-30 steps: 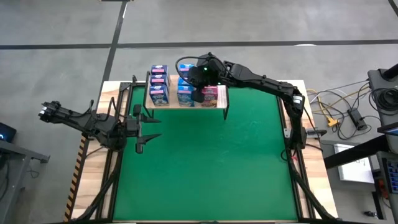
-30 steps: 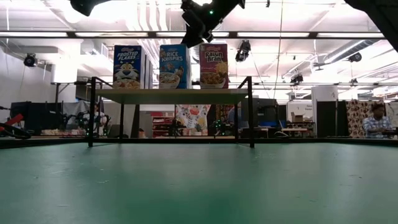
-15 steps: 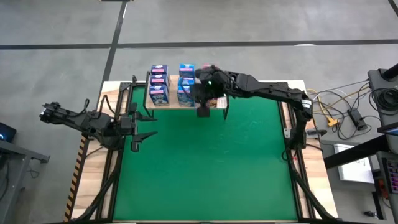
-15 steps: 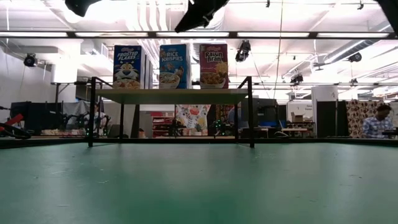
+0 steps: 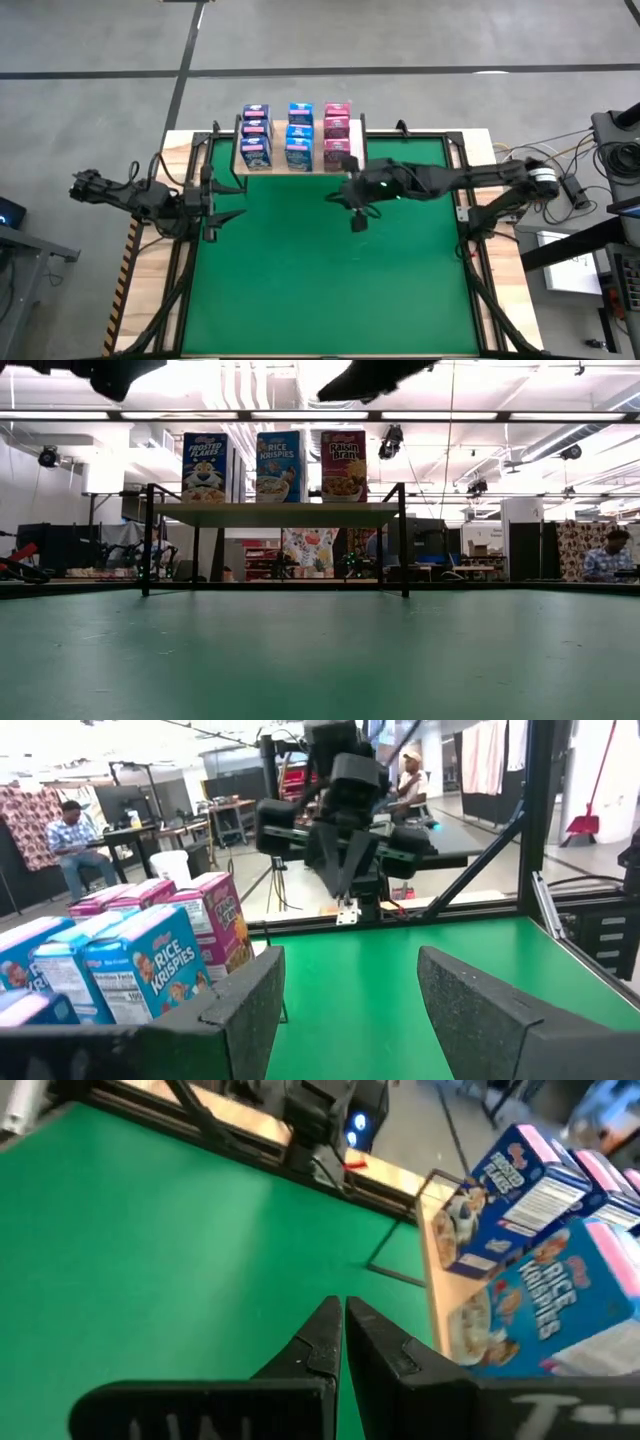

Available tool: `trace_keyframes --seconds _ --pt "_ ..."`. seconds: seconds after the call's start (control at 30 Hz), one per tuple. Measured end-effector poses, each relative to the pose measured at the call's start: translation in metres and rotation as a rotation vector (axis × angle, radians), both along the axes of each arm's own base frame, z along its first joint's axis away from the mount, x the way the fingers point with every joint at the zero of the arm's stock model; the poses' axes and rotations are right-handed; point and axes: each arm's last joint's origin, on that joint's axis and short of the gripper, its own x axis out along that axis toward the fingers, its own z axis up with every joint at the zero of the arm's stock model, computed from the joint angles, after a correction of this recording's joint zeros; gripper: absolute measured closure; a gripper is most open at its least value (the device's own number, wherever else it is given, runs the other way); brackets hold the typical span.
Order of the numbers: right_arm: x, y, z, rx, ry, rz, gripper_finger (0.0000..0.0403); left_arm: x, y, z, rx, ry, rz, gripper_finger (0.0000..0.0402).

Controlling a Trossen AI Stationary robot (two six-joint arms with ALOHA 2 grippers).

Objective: Stack cereal on shelf
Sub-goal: Return to Home Position

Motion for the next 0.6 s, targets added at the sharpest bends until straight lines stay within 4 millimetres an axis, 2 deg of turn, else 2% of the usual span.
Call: trace_keyframes --seconds 0.17,0.4,0.6 --pt "-0.038 0.004 -0.019 -0.004 -0.108 0.016 0.0394 -0.005 0.002 -0.011 -0.045 -0.028 -0.001 0.0189" --pt "-0.087 0.008 -0.030 -0.003 -0.269 0.044 0.0394 -0.010 0.003 -0.019 -0.066 -0.068 -0.002 0.0189" --pt "-0.119 0.009 -0.040 0.006 -0.364 0.046 0.0394 -0.013 0.004 -0.027 -0.042 -0.072 -0.001 0.0189"
